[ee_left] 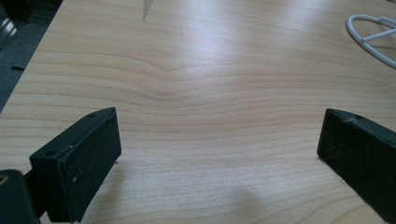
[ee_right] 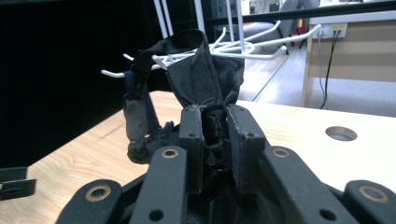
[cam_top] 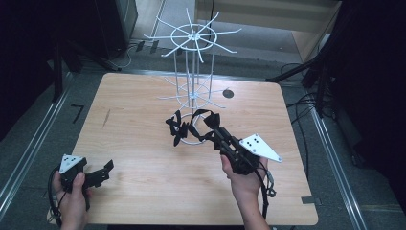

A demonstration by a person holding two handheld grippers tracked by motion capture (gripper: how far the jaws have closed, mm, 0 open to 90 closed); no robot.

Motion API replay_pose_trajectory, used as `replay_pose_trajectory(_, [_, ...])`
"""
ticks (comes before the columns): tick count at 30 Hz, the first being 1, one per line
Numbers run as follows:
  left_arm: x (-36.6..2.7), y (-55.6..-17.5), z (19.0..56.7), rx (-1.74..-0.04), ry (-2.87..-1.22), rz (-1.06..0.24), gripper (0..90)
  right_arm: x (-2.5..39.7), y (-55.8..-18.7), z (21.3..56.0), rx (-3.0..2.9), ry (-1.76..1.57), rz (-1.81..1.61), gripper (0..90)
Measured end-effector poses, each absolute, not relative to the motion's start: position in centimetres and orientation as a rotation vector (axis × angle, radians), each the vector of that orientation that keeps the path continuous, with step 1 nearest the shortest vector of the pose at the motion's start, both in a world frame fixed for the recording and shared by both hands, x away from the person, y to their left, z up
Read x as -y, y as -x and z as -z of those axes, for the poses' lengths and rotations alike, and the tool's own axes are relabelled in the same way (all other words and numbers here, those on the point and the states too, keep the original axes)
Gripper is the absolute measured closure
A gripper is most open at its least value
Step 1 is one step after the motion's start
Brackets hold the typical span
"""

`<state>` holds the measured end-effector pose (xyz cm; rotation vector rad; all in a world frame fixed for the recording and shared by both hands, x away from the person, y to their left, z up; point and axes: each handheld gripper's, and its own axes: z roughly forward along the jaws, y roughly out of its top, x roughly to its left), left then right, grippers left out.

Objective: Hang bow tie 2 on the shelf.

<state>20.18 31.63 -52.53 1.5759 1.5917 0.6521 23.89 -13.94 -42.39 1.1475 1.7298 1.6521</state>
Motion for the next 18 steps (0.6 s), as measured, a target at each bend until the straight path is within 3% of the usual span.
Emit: replay_pose_trajectory(18, [-31.6, -20.2, 52.5, -1.592, -1.573, -0.648, 0.0, 12.6, -26.3, 43.7, -1.728, -1.231, -1.614, 77.9])
